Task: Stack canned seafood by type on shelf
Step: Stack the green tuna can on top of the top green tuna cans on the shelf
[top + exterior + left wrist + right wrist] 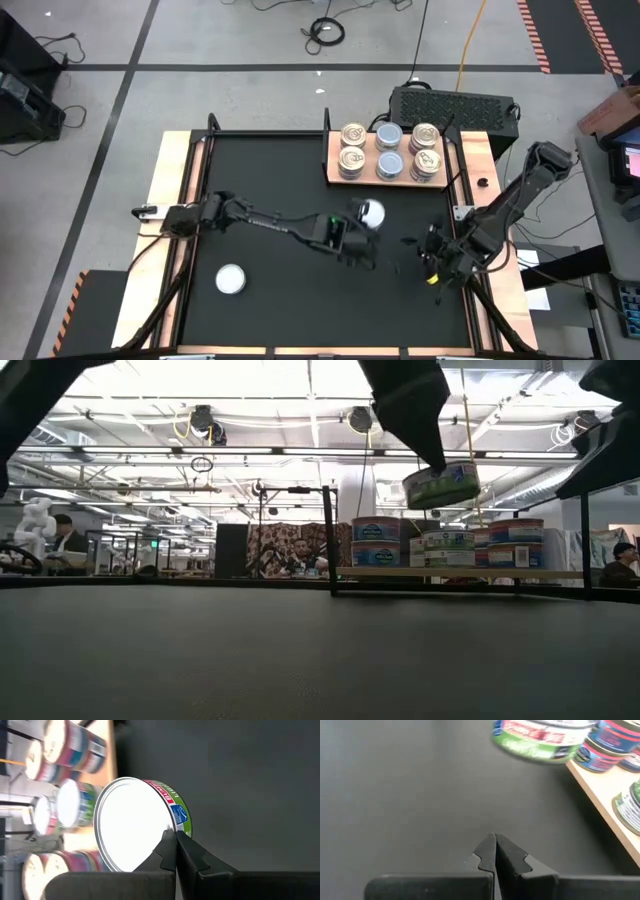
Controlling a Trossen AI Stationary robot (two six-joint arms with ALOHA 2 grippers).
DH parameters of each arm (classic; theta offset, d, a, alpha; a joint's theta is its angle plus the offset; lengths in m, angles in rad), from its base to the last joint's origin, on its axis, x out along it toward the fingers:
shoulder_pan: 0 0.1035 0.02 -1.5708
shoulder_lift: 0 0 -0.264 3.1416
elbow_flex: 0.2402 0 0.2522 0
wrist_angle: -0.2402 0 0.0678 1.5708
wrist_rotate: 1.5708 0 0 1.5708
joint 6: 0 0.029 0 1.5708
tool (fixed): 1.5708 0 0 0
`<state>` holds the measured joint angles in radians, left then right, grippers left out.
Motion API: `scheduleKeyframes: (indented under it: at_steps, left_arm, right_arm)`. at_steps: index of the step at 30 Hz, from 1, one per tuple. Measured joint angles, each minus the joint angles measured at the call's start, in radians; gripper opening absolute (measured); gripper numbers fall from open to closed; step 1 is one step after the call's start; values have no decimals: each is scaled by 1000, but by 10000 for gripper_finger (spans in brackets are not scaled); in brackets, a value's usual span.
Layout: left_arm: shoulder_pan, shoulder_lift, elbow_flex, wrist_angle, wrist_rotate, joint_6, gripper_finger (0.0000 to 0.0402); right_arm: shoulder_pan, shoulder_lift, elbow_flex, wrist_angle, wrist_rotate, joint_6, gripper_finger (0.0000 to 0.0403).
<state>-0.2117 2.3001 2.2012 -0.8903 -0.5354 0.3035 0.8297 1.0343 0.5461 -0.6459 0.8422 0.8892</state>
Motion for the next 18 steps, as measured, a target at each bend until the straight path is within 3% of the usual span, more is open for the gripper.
scheduleKeyframes:
  at_steps: [7, 18]
  left_arm:
    - [123, 0, 17, 152, 0, 194, 0]
    - [296, 0, 17, 389, 64, 395, 0]
  right_arm:
    - [38, -6, 0, -79, 31, 118, 0]
    - [37, -6, 0, -108, 52, 123, 0]
